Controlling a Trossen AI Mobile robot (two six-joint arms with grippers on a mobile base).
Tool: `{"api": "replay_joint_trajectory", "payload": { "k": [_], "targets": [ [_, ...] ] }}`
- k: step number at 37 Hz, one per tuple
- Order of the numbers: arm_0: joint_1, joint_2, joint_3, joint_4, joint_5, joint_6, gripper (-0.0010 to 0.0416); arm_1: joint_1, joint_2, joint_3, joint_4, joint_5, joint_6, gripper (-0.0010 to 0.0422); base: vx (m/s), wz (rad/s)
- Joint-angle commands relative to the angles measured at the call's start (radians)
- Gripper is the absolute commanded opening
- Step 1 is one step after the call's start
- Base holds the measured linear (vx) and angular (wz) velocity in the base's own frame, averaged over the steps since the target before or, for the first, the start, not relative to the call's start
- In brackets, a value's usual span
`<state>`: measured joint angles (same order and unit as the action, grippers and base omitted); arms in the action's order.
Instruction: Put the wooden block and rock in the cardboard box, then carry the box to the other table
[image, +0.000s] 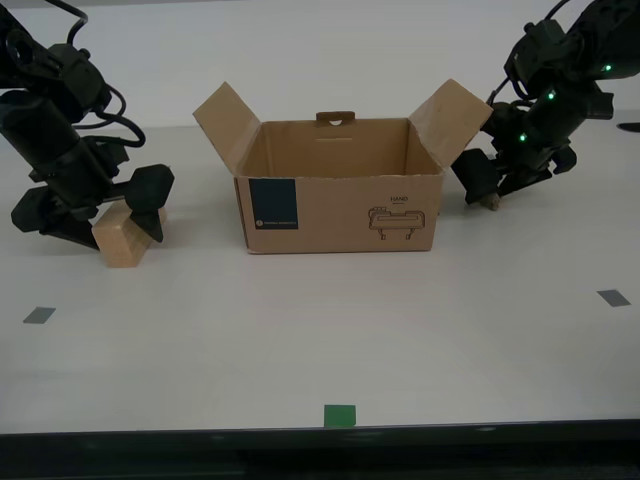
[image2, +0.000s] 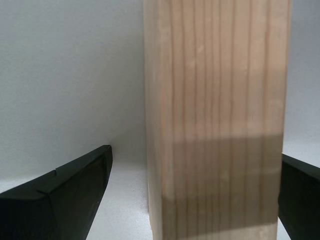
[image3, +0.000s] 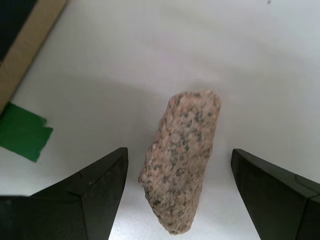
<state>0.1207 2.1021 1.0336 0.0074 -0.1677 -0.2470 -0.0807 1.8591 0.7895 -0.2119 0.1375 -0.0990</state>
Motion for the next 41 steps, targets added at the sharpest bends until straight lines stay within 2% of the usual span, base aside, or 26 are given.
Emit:
{"api": "replay_joint_trajectory", "payload": {
  "k": [1,9,14,18,23,26,29,32,34,37,41],
  "targets": [
    [0.001,0.000,0.000,0.007,0.001,0.000,0.0274,-0.001,0.000,0.000,-0.003,0.007,-0.007,0.0385,0.000,0.000],
    [0.003,0.000,0.000,0.010,0.001,0.001,0.0233,0.000,0.000,0.000,-0.003,0.007,-0.015,0.0381,0.000,0.000],
    [0.003,0.000,0.000,0.011,0.001,0.002,0.0194,0.000,0.000,0.000,-0.003,0.010,-0.026,0.0342,0.000,0.000],
    [0.004,0.000,0.000,0.011,0.001,0.003,0.0154,0.000,0.000,0.000,-0.005,0.021,-0.036,0.0281,0.000,0.000],
    [0.005,0.000,0.000,0.011,0.000,0.004,0.0104,0.000,0.000,0.000,-0.005,0.077,-0.038,0.0182,0.000,0.000],
    [0.005,0.000,0.000,0.011,0.000,0.004,0.0080,0.000,0.000,0.000,-0.004,0.114,-0.057,0.0115,0.000,0.000],
    [0.005,0.000,0.000,0.011,0.000,0.004,0.0059,0.000,0.000,0.000,-0.003,0.116,-0.098,0.0049,0.000,0.000],
    [0.005,0.000,0.000,0.011,0.000,0.004,0.0035,0.000,0.000,0.000,0.001,0.116,-0.104,-0.0008,0.000,0.000],
    [0.005,0.000,0.000,0.011,0.000,0.004,0.0018,0.000,0.000,0.000,-0.001,0.117,-0.110,0.0005,0.000,0.000],
    [0.006,0.000,0.000,0.010,0.000,0.004,-0.0006,0.000,0.000,0.000,-0.005,0.117,-0.113,0.0001,0.000,0.000],
    [0.006,0.000,0.000,0.010,0.000,0.008,0.0000,0.000,0.000,0.000,-0.009,0.116,-0.113,0.0001,0.000,0.000]
  ]
}}
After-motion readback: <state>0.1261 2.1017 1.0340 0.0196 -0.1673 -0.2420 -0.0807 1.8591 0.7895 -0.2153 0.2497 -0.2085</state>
